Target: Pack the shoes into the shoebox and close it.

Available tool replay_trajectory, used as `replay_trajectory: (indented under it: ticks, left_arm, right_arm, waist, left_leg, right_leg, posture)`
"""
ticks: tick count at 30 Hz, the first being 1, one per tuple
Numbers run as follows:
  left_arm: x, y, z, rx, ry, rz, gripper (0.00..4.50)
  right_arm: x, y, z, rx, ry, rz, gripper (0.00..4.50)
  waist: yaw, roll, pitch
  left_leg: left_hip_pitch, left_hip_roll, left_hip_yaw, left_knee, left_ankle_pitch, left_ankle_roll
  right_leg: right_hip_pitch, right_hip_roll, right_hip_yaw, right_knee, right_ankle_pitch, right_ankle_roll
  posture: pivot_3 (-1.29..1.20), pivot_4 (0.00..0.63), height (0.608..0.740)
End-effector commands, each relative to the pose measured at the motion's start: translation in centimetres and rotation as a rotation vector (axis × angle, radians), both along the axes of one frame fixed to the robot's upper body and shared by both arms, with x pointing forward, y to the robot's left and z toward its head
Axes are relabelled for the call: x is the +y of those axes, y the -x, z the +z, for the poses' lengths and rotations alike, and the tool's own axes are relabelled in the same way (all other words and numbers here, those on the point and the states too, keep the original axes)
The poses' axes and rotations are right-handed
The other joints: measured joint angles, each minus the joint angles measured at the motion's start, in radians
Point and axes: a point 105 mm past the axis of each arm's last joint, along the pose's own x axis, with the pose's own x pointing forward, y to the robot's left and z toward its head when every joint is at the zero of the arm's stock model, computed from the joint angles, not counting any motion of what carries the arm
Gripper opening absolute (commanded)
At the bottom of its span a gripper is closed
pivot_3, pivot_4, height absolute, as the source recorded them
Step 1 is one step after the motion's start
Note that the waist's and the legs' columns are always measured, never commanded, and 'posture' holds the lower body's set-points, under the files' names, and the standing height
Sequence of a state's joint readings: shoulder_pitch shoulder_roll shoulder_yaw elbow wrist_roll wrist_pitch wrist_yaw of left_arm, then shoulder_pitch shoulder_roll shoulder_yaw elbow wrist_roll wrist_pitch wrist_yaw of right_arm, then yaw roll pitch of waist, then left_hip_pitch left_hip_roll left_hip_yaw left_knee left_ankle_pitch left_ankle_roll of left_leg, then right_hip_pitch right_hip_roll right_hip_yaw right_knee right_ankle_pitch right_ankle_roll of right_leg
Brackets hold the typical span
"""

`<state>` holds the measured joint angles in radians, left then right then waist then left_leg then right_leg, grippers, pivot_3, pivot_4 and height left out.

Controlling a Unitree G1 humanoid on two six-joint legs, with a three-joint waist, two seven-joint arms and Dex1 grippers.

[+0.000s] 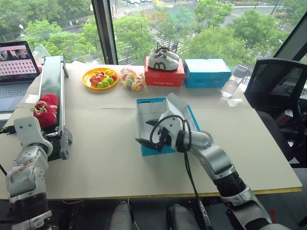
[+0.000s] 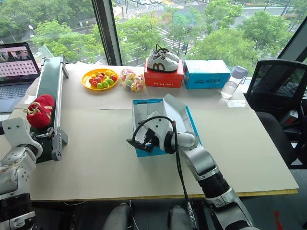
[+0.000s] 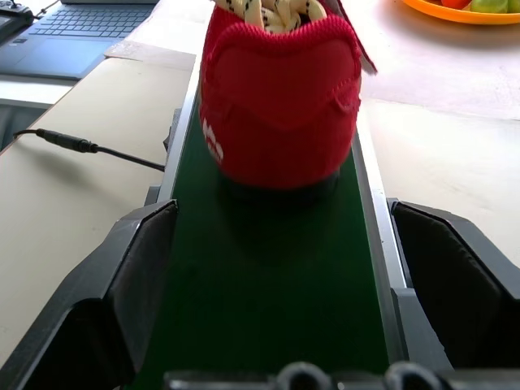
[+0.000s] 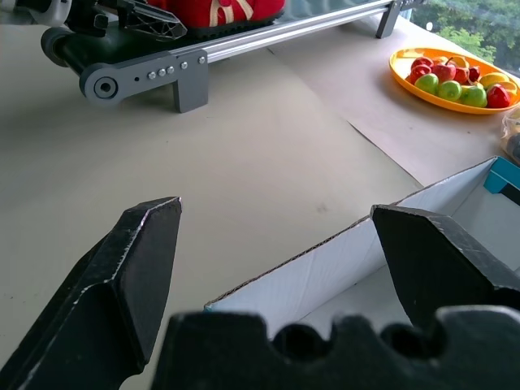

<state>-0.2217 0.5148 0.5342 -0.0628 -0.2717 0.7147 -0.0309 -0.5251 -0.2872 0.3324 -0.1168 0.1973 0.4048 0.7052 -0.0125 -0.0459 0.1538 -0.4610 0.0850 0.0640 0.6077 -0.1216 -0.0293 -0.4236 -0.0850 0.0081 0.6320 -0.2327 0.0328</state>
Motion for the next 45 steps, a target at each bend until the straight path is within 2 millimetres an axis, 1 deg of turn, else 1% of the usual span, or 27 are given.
replay_trajectory:
  ticks: [1,2,4,6,8,9,10,12,13,14,15,16,17,18,19,21,22,23,24,25,27,30,34,39,41,43,45]
  left_arm:
    - [0.6,0.2,0.8,-0.018,-0.032,0.03,4.5]
    - [0.6,0.2,0.4,0.0,-0.022,0.035,4.5]
    - [0.3,0.2,-0.2,-0.007,0.04,0.042,3.98]
    - [0.1,-0.1,0.0,-0.019,0.052,0.032,3.44]
    - [0.0,-0.4,0.6,-0.046,0.051,0.03,2.63]
    - [-0.2,-0.7,1.3,-0.093,0.074,0.023,2.53]
    - [-0.8,-1.2,2.5,-0.172,0.107,-0.001,2.49]
    - [-2.5,-1.9,5.7,-0.35,0.112,-0.091,2.49]
    - [-3.2,-2.1,6.7,-0.398,0.101,-0.124,2.49]
    - [-4.4,-2.3,7.6,-0.447,0.092,-0.183,2.49]
    - [-7.4,-2.7,8.2,-0.488,0.122,-0.299,2.49]
    - [-9.6,-2.8,8.6,-0.516,0.148,-0.379,2.49]
    - [-12.2,-3.0,8.5,-0.522,0.189,-0.473,2.49]
    - [-14.3,-3.0,8.2,-0.523,0.231,-0.542,2.49]
    - [-15.4,-3.0,8.1,-0.522,0.255,-0.577,2.49]
    - [-19.1,-2.8,7.5,-0.493,0.326,-0.71,2.49]
    - [-20.3,-2.6,7.3,-0.48,0.346,-0.756,2.49]
    - [-21.0,-2.5,7.2,-0.471,0.357,-0.783,2.49]
    - [-22.4,-2.3,7.1,-0.46,0.372,-0.835,2.49]
    - [-23.5,-2.2,6.9,-0.452,0.392,-0.875,2.49]
    - [-25.1,-2.1,7.0,-0.448,0.429,-0.924,2.49]
    - [-27.2,-1.9,7.1,-0.438,0.466,-0.997,2.49]
    - [-28.7,-1.7,7.1,-0.428,0.48,-1.045,2.49]
    - [-30.0,-1.6,8.1,-0.457,0.506,-1.093,2.49]
    - [-29.2,-2.1,8.3,-0.469,0.505,-1.06,2.49]
    - [-28.0,-2.4,7.9,-0.456,0.473,-1.027,2.49]
    - [-26.9,-2.6,7.7,-0.448,0.454,-0.999,2.49]
  right_arm:
    - [-0.4,-0.2,1.5,-0.051,-0.039,-0.018,4.43]
    - [-0.5,-0.3,1.5,-0.053,-0.039,-0.02,4.43]
    - [-0.5,-0.3,1.7,-0.058,-0.042,-0.024,4.5]
    - [-0.6,-0.4,1.9,-0.062,-0.045,-0.027,4.5]
    - [-0.7,-0.5,2.1,-0.066,-0.048,-0.029,4.5]
    - [-0.7,-0.6,2.2,-0.066,-0.05,-0.032,4.5]
    - [-0.8,-0.6,2.4,-0.067,-0.054,-0.034,4.5]
    - [-1.0,-0.8,3.0,-0.05,-0.091,-0.041,4.5]
    - [-1.1,-0.9,3.2,-0.041,-0.107,-0.044,4.5]
    - [-1.4,-1.4,3.8,-0.001,-0.16,-0.071,4.5]
    - [-2.8,-3.8,5.4,0.124,-0.322,-0.206,4.5]
    - [-3.7,-5.2,6.1,0.23,-0.433,-0.284,4.5]
    - [-4.9,-7.1,7.0,0.447,-0.676,-0.373,4.5]
    - [-5.0,-7.8,7.0,0.648,-0.833,-0.383,4.5]
    - [-4.9,-8.0,7.0,0.776,-0.915,-0.37,4.5]
    - [-3.1,-6.4,8.5,0.829,-0.914,-0.229,4.5]
    - [-2.6,-5.8,9.2,0.833,-0.912,-0.189,4.5]
    - [-1.8,-5.2,10.1,0.832,-0.907,-0.149,4.5]
    - [-1.2,-4.6,10.7,0.828,-0.893,-0.123,4.5]
    - [-0.7,-4.2,11.2,0.825,-0.881,-0.107,4.5]
    - [-0.1,-3.5,11.6,0.814,-0.854,-0.096,4.5]
    - [0.2,-2.8,11.6,0.796,-0.818,-0.096,4.5]
    - [1.0,-2.2,11.3,0.789,-0.778,-0.097,4.5]
    - [1.1,-2.3,10.0,0.805,-0.757,-0.132,4.5]
    - [0.0,-2.9,9.2,0.805,-0.761,-0.181,4.5]
    - [-1.6,-4.0,8.7,0.791,-0.773,-0.246,4.5]
    - [-2.7,-4.5,8.4,0.779,-0.78,-0.283,4.5]
  waist:
    - [0.0,0.0,0.0]
    - [0.0,0.0,0.0]
    - [0.0,0.0,0.0]
    - [0.001,0.0,0.0]
    - [0.003,0.0,0.0]
    - [0.003,0.0,0.0]
    - [0.004,0.0,0.0]
    - [0.008,-0.001,0.0]
    - [0.008,-0.001,0.0]
    - [0.008,-0.002,0.0]
    - [0.008,-0.002,0.0]
    - [0.007,-0.002,0.0]
    - [0.007,-0.002,0.0]
    - [0.008,-0.002,0.0]
    - [0.015,-0.002,0.0]
    - [0.015,-0.002,0.0]
    - [0.013,-0.002,0.0]
    - [0.009,-0.001,0.0]
    - [0.004,0.0,0.001]
    - [0.0,0.0,0.001]
    - [-0.004,0.0,0.001]
    - [-0.004,0.0,0.001]
    - [-0.005,0.0,0.001]
    - [0.0,0.0,0.001]
    - [-0.001,0.0,0.001]
    - [-0.001,0.0,0.001]
    - [-0.002,0.0,0.001]
  left_leg:
    - [0.0,0.0,0.0,0.0,0.0,0.0]
    - [0.0,0.0,0.0,0.0,0.0,0.0]
    - [0.0,0.0,0.0,0.0,0.0,0.0]
    - [0.0,0.0,0.0,0.0,0.0,0.0]
    - [0.0,0.0,0.0,0.0,0.0,0.0]
    - [0.0,0.0,0.0,0.0,0.0,0.0]
    - [0.0,0.0,0.0,0.0,0.0,0.0]
    - [0.0,0.0,0.0,0.001,0.0,-0.001]
    - [0.0,0.0,0.0,0.001,0.0,-0.001]
    - [0.0,0.0,0.0,0.001,0.0,-0.001]
    - [0.0,0.0,0.0,0.001,0.0,-0.001]
    - [0.0,0.0,0.0,0.001,0.0,-0.001]
    - [0.0,0.0,0.0,0.001,0.0,-0.001]
    - [-0.001,0.0,0.0,0.001,0.001,-0.001]
    - [0.0,0.0,0.0,0.001,0.001,-0.001]
    - [0.0,0.001,0.0,0.001,0.001,-0.001]
    - [0.0,0.001,0.0,0.001,0.001,-0.001]
    - [0.0,0.0,0.0,0.0,0.001,0.001]
    - [-0.002,0.0,0.0,0.0,0.005,0.008]
    - [-0.005,0.0,0.0,0.001,0.005,0.008]
    - [-0.006,0.0,-0.001,0.002,0.005,0.009]
    - [-0.006,0.0,-0.002,0.003,0.005,0.009]
    - [-0.006,0.0,-0.003,0.004,0.006,0.01]
    - [-0.007,0.0,-0.003,0.004,0.006,0.01]
    - [-0.007,0.0,-0.003,0.004,0.006,0.011]
    - [-0.007,0.0,-0.003,0.004,0.006,0.011]
    - [-0.007,0.0,-0.003,0.004,0.006,0.011]
  right_leg:
    - [0.0,0.0,0.0,0.0,0.0,0.0]
    - [0.0,0.0,0.0,0.0,0.0,0.0]
    - [0.0,0.0,0.0,0.0,0.0,0.0]
    - [0.0,0.0,0.0,0.0,0.0,0.0]
    - [0.0,0.0,0.0,0.001,0.0,0.0]
    - [0.0,0.0,0.0,0.001,0.0,0.0]
    - [0.0,0.0,0.0,0.001,0.0,0.0]
    - [0.001,0.0,-0.001,0.001,0.0,0.0]
    - [0.001,0.0,0.0,0.0,0.001,0.001]
    - [0.001,0.0,0.0,0.0,0.001,0.001]
    - [0.001,0.0,0.0,0.0,0.001,0.001]
    - [0.001,0.0,0.0,0.0,0.001,0.001]
    - [0.001,0.0,0.0,0.0,0.001,0.001]
    - [0.001,0.0,0.001,0.001,0.002,0.001]
    - [0.002,0.0,0.001,0.001,0.003,0.001]
    - [0.003,0.0,-0.001,0.001,0.003,0.001]
    - [0.003,0.0,-0.001,0.0,0.003,0.0]
    - [0.002,0.0,0.0,0.0,0.002,0.0]
    - [0.001,0.001,0.001,0.0,0.002,0.0]
    - [-0.001,0.001,0.001,0.0,0.002,0.001]
    - [-0.002,0.001,0.001,0.001,0.002,0.001]
    - [-0.001,0.002,0.001,0.001,0.002,0.001]
    - [-0.001,0.002,0.001,0.001,0.002,0.002]
    - [0.0,0.002,0.001,-0.001,0.002,0.002]
    - [-0.001,0.002,0.001,-0.001,0.002,0.002]
    - [-0.001,0.002,0.001,-0.001,0.002,0.002]
    - [-0.001,0.002,0.001,-0.001,0.002,0.002]
  posture:
    - [0.0,0.15,0.731]
    - [0.0,0.15,0.731]
    - [0.0,0.15,0.731]
    - [0.0,0.15,0.731]
    - [0.0,0.15,0.731]
    - [0.0,0.15,0.731]
    - [0.0,0.15,0.731]
    - [0.0,0.15,0.731]
    - [0.0,0.15,0.731]
    - [0.0,0.15,0.731]
    - [0.0,0.15,0.731]
    - [0.0,0.15,0.731]
    - [0.0,0.15,0.731]
    - [0.0,0.15,0.731]
    - [0.0,0.15,0.731]
    - [0.0,0.15,0.731]
    - [0.0,0.15,0.731]
    - [0.0,0.15,0.731]
    - [0.0,0.15,0.731]
    - [0.0,0.15,0.731]
    - [0.0,0.15,0.731]
    - [0.0,0.15,0.731]
    - [0.0,0.15,0.731]
    - [0.0,0.15,0.731]
    - [0.0,0.15,0.731]
    - [0.0,0.15,0.731]
    - [0.0,0.15,0.731]
